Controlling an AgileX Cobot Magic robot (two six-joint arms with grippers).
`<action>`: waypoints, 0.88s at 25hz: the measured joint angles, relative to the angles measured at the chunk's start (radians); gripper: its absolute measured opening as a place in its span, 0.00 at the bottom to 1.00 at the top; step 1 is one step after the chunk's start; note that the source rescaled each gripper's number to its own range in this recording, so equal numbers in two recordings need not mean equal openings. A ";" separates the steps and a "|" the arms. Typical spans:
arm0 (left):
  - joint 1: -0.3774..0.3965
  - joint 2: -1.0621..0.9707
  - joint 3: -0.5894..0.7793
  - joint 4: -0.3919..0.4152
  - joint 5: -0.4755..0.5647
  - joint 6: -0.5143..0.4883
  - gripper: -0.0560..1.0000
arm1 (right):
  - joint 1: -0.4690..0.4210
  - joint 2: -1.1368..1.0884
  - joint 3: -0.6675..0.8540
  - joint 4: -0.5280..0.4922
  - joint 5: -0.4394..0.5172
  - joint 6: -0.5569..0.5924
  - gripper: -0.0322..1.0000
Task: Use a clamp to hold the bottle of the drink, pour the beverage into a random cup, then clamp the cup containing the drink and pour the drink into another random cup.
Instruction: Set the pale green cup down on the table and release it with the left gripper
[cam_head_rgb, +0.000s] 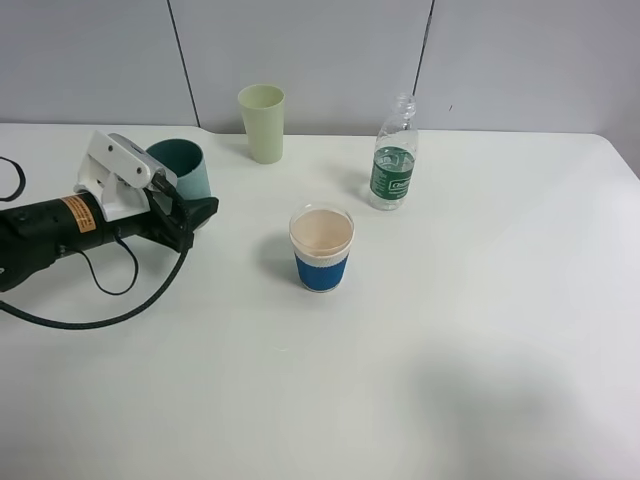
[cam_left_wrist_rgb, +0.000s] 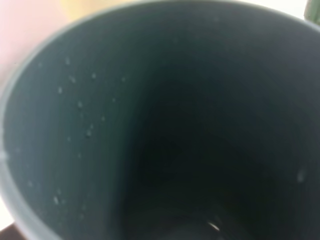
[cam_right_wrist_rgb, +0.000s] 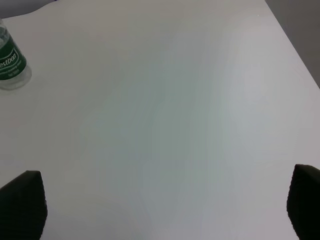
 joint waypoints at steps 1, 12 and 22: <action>0.000 0.016 0.000 0.000 -0.017 0.000 0.06 | 0.000 0.000 0.000 0.000 0.000 0.000 1.00; 0.000 0.150 0.000 -0.002 -0.071 0.004 0.06 | 0.000 0.000 0.000 0.000 0.000 0.000 1.00; 0.000 0.172 -0.001 -0.004 -0.104 0.065 0.06 | 0.000 0.000 0.000 0.000 0.000 0.000 1.00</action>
